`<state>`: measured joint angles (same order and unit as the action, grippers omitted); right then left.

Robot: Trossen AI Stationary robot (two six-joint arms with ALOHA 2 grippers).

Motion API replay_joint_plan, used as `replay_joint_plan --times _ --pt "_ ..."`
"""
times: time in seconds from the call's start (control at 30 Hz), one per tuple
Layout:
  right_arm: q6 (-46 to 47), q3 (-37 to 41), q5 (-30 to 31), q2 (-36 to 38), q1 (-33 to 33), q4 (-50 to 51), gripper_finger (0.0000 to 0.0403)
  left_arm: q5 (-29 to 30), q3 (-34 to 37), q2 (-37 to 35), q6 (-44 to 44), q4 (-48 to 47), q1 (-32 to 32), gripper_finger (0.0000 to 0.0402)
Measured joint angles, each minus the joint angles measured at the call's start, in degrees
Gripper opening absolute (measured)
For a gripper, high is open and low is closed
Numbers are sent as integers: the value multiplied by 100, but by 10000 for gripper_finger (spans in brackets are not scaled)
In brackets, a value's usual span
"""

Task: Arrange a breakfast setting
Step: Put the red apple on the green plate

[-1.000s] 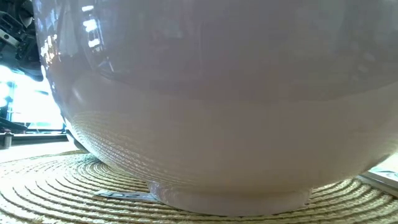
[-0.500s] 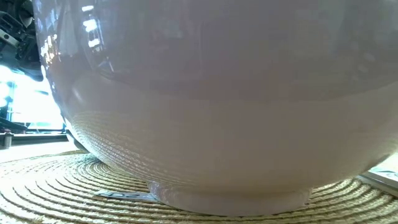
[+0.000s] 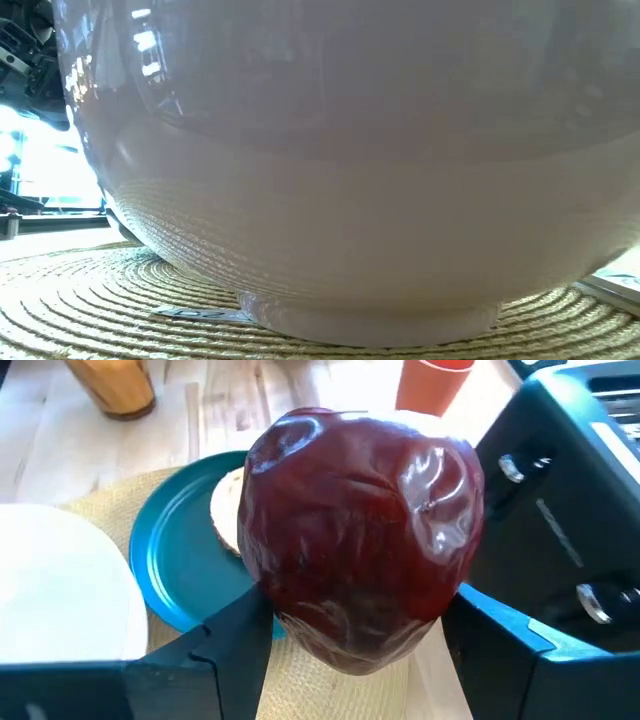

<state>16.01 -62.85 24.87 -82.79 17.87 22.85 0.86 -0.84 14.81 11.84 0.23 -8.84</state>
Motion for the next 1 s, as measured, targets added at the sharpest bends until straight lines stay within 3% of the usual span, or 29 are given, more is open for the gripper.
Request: replay_joint_plan --times 0.47,1.0 --pt "-836 0 -1195 -564 -566 -920 236 0 0 2 0 0 0 113" --pt "-1156 0 -2803 -1468 -1247 -1510 236 0 0 2 0 0 2 113"
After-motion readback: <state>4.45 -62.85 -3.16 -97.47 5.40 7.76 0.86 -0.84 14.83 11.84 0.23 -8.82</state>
